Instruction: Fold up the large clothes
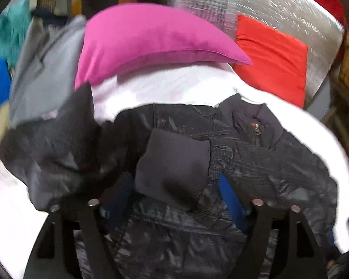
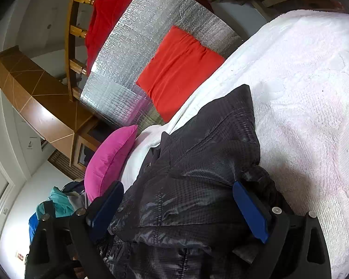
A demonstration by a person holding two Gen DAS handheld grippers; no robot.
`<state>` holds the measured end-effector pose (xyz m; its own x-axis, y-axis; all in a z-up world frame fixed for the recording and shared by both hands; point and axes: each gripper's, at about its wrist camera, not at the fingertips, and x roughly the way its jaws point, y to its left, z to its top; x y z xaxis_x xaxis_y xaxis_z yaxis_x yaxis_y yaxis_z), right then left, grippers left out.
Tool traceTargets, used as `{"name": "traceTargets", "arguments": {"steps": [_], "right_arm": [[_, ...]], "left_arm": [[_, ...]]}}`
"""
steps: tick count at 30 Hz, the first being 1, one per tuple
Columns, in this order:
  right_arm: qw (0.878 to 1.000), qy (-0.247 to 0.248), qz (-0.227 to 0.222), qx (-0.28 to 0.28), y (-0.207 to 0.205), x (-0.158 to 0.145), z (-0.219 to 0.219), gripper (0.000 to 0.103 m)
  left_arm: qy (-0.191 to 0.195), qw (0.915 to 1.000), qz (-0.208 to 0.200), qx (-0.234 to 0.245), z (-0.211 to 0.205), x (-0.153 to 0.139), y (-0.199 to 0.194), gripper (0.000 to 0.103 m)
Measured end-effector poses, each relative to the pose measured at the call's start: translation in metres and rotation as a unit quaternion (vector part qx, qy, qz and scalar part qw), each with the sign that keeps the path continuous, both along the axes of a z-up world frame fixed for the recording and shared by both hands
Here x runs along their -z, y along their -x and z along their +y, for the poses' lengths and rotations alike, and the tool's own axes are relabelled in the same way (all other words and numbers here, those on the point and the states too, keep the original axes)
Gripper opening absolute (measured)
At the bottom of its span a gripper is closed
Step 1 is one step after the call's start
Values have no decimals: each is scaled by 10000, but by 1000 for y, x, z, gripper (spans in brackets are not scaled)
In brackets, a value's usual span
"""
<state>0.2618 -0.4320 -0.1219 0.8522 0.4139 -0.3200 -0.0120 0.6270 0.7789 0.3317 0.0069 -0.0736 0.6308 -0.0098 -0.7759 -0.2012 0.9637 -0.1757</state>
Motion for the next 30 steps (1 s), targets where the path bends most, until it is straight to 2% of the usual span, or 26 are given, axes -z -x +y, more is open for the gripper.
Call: {"name": "traceTargets", "arguments": {"steps": [3, 9, 10, 11, 12, 13, 15, 17, 19, 20, 23, 24, 26, 28, 29, 30], "right_arm": [[10000, 6, 3, -1, 0, 1, 0, 96], [10000, 27, 0, 4, 0, 0, -1, 96], [10000, 31, -1, 4, 0, -1, -1, 96], [10000, 32, -1, 5, 0, -1, -1, 96], [10000, 31, -4, 4, 0, -1, -1, 96], [10000, 34, -1, 7, 0, 0, -1, 96], [10000, 18, -2, 4, 0, -1, -2, 96], [10000, 21, 9, -14, 1, -1, -2, 96], [10000, 16, 22, -19, 1, -1, -3, 96], [10000, 12, 27, -27, 1, -1, -3, 97], [9999, -77, 33, -83, 1, -1, -6, 97], [9998, -135, 81, -91, 2, -2, -8, 97], [9994, -233, 221, -101, 3, -8, -12, 97], [9993, -296, 209, -116, 6, -12, -14, 99], [9993, -310, 185, -77, 9, -14, -15, 99], [9994, -285, 176, -69, 10, -14, -14, 100]], "left_arm": [[474, 9987, 200, -44, 0, 12, -1, 82], [691, 9957, 588, -185, 0, 38, -24, 82], [737, 9951, 618, -214, 1, 40, -25, 79], [826, 9947, 571, -234, 2, 41, -29, 55], [874, 9944, 549, -221, 1, 41, -31, 35], [752, 9948, 636, -254, -1, 39, -34, 4], [708, 9962, 415, -295, 1, 30, -29, 3], [504, 9984, -61, -233, 0, 12, -11, 3], [267, 9989, -252, -306, 0, 11, 5, 0], [197, 9990, -228, -338, 2, 17, 7, 0], [103, 9970, 361, -671, 19, 60, 3, 0], [171, 9965, 395, -718, 26, 70, 5, 0], [118, 9980, 279, -559, 25, 65, 7, 1], [397, 9982, 214, -406, 25, 55, 8, 1], [643, 9972, 138, -355, 26, 46, 9, 5], [785, 9963, 83, -339, 29, 41, 10, 16]]}}
